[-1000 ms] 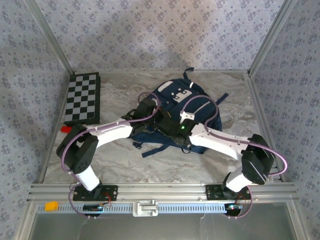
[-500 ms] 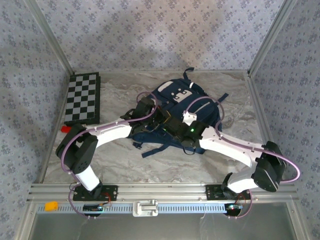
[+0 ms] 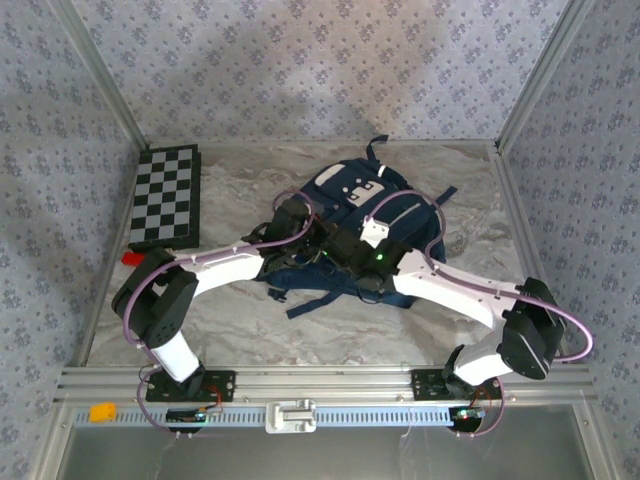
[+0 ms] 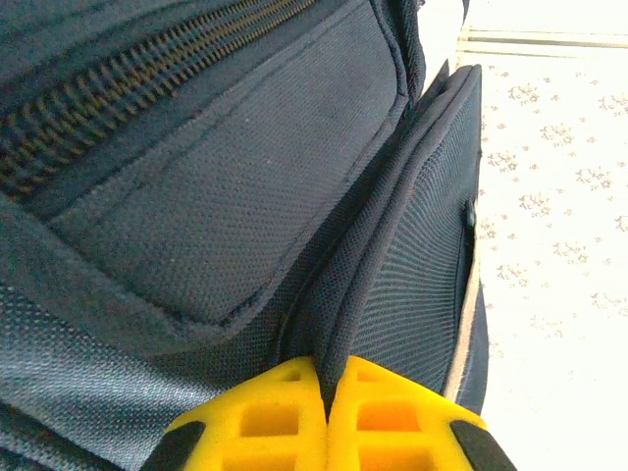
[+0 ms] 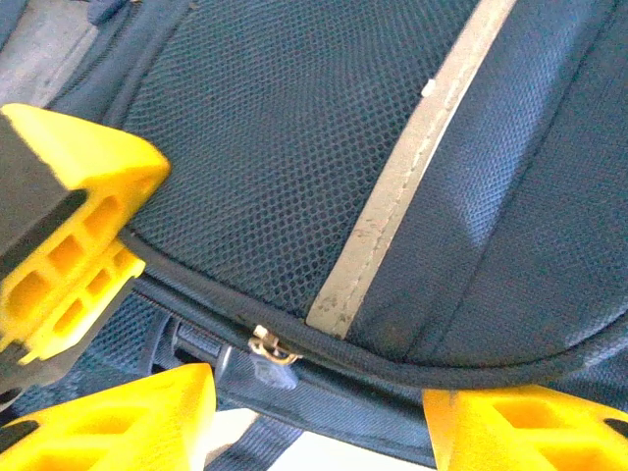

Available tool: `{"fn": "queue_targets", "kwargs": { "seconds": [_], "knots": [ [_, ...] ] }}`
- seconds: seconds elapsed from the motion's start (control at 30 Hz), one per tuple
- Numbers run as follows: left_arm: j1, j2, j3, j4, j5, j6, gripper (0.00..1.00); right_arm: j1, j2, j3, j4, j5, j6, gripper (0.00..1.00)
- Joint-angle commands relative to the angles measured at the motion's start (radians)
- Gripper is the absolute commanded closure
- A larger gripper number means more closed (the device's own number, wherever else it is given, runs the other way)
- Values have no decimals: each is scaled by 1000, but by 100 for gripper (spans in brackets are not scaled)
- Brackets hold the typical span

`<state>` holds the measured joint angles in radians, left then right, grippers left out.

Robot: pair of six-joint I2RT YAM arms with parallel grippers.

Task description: Pack books, pencil case, and school supplies into a backpack

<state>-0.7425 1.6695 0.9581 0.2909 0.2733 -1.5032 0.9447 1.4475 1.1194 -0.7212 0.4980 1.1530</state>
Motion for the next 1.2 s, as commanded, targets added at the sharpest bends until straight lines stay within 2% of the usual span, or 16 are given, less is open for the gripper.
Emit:
{"fn": "queue_targets", "kwargs": {
  "seconds": [0.0, 0.2, 0.5, 0.7, 0.77, 0.9, 1.03, 1.17],
  "knots": [
    [-21, -55, 4, 73, 54, -34, 100, -25, 35, 20, -2, 47, 13, 40],
    [-20, -85, -4, 57, 34, -24, 100, -48, 56, 8, -90, 110, 36, 43],
    [-3, -100, 3, -6, -14, 24, 100, -37, -60, -65, -215, 117, -6, 54],
    [2, -96, 18, -47, -42, 55, 100, -33, -130, -99, -222, 29, -146, 60],
    [8, -94, 15, -43, -42, 51, 100, -24, -129, -86, -246, 7, -161, 61],
    [12, -95, 13, -38, -43, 51, 100, -17, -104, -46, -184, -77, -257, 63],
    [14, -101, 13, -48, -46, 60, 100, -28, -74, -5, -218, -74, -295, 67],
    [15, -105, 11, -50, -49, 64, 100, -33, -72, 12, -163, -104, -332, 68]
  ]
}}
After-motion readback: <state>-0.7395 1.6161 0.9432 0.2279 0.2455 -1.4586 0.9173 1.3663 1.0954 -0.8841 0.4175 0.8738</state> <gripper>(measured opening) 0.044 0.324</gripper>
